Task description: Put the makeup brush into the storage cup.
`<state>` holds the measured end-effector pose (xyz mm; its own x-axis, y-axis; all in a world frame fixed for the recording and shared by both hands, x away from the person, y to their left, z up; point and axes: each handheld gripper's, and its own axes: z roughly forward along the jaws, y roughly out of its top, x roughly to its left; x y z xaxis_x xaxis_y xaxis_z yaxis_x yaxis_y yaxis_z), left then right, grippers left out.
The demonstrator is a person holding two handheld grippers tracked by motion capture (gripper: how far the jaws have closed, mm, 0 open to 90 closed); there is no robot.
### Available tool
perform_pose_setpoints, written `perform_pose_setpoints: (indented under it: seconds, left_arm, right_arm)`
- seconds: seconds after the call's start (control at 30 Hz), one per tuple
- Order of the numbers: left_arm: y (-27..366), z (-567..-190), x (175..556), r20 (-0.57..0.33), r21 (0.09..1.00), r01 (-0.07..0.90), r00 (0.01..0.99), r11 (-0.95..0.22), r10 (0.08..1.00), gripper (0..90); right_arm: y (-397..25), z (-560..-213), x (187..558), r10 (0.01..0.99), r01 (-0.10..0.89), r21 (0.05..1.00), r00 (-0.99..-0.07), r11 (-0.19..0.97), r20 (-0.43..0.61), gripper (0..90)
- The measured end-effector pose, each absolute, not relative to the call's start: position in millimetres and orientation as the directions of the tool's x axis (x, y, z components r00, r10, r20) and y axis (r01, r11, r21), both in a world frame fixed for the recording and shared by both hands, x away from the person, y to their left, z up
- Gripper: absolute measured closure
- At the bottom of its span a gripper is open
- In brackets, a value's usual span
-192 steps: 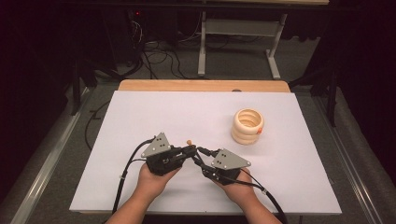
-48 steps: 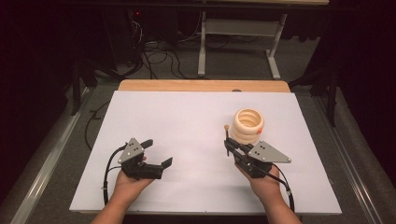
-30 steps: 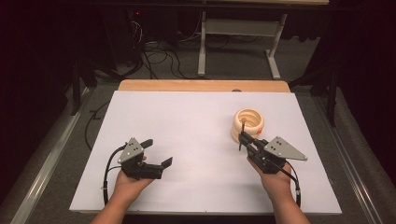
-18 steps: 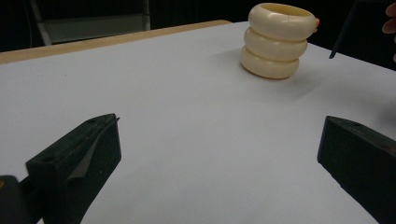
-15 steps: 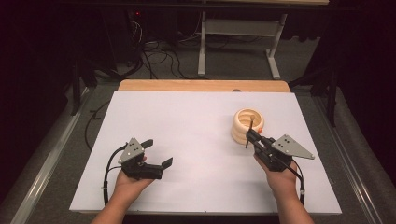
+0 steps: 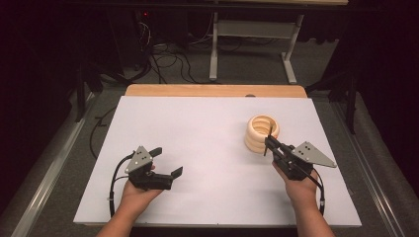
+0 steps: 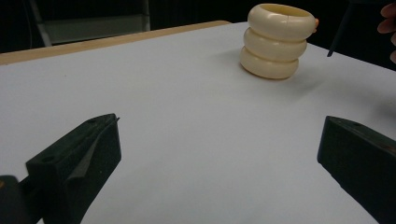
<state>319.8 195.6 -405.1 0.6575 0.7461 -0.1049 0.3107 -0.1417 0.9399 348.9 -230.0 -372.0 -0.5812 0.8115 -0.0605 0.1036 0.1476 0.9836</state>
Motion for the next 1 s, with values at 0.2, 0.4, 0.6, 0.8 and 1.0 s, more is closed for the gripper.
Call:
perform_pose_setpoints:
  seconds: [0.2, 0.4, 0.6, 0.8, 1.0]
  left_arm:
    - [195.7, -404.9, 319.6, -0.104, 0.94, 0.31, 0.658, -0.141, 0.746, 0.2]
    - [195.6, -404.9, 319.6, -0.105, 0.94, 0.31, 0.658, -0.141, 0.746, 0.3]
    - [195.6, -404.7, 319.5, -0.104, 0.941, 0.309, 0.658, -0.141, 0.746, 0.2]
    - [195.3, -405.0, 319.8, -0.105, 0.94, 0.31, 0.659, -0.141, 0.745, 0.2]
    - [195.3, -406.1, 321.4, -0.108, 0.937, 0.317, 0.658, -0.144, 0.745, 0.2]
  right_arm:
    - [-235.0, -372.2, 350.7, 0.817, 0.101, 0.984, -0.573, 0.145, -0.062, 85.0]
    - [-238.8, -373.2, 351.8, 0.826, 0.11, 0.985, -0.561, 0.136, -0.051, 85.0]
    - [-241.1, -373.1, 352.1, 0.834, 0.112, 0.985, -0.549, 0.132, -0.049, 84.9]
    - [-244.6, -371.9, 352.8, 0.838, 0.106, 0.987, -0.544, 0.123, -0.047, 85.0]
    - [-240.5, -365.0, 354.3, 0.837, 0.094, 0.991, -0.546, 0.094, -0.028, 84.9]
